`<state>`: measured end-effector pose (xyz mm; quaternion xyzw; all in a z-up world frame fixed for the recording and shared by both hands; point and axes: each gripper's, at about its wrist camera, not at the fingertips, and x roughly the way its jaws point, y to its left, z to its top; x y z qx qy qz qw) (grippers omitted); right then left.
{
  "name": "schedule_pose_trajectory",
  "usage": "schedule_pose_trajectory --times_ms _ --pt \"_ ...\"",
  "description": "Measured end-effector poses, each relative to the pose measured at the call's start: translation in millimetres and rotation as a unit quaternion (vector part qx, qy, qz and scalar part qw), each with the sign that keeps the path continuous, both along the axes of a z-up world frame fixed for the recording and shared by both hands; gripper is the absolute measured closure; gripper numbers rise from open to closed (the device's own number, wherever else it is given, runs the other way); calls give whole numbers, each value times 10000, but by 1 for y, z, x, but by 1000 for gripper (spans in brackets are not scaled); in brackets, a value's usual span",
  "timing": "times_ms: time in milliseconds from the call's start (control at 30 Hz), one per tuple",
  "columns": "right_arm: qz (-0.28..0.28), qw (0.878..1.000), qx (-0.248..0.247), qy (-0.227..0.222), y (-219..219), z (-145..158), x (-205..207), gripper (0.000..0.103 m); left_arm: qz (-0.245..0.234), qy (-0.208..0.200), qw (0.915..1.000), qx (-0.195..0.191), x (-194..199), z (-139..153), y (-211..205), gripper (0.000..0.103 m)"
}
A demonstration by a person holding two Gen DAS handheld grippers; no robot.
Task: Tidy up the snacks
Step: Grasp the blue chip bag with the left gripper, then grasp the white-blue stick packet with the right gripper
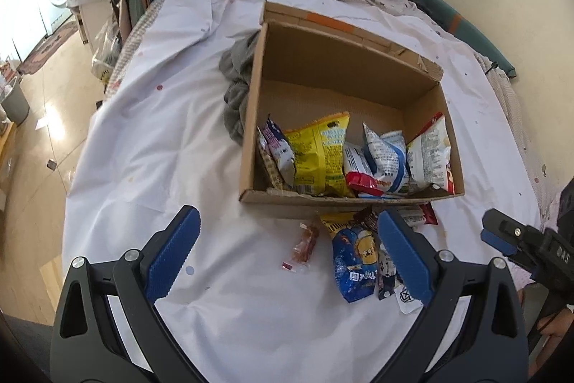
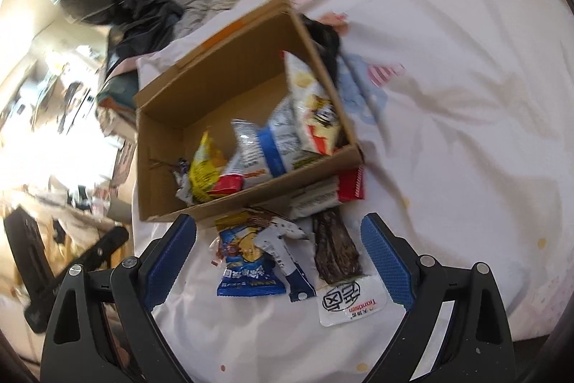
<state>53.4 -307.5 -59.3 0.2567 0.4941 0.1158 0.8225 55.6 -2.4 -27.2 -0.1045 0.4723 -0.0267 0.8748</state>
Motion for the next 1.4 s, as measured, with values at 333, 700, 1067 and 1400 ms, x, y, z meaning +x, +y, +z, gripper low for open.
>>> schedule_pose_trajectory --times_ms 333,700,1067,1400 --pt "-241 9981 84 559 -6 -27 15 8 -691 892 9933 -234 8 -52 -46 40" --pt "-341 9970 146 686 -12 -32 18 8 -1125 1428 9826 -374 30 -108 -86 57" --pt "6 9971 -53 764 9 -34 17 8 -1189 1659 9787 -211 -3 -97 -71 83" --pt "1192 9843 -569 1168 63 -56 16 33 -1121 1554 9815 -66 -42 -49 -28 83"
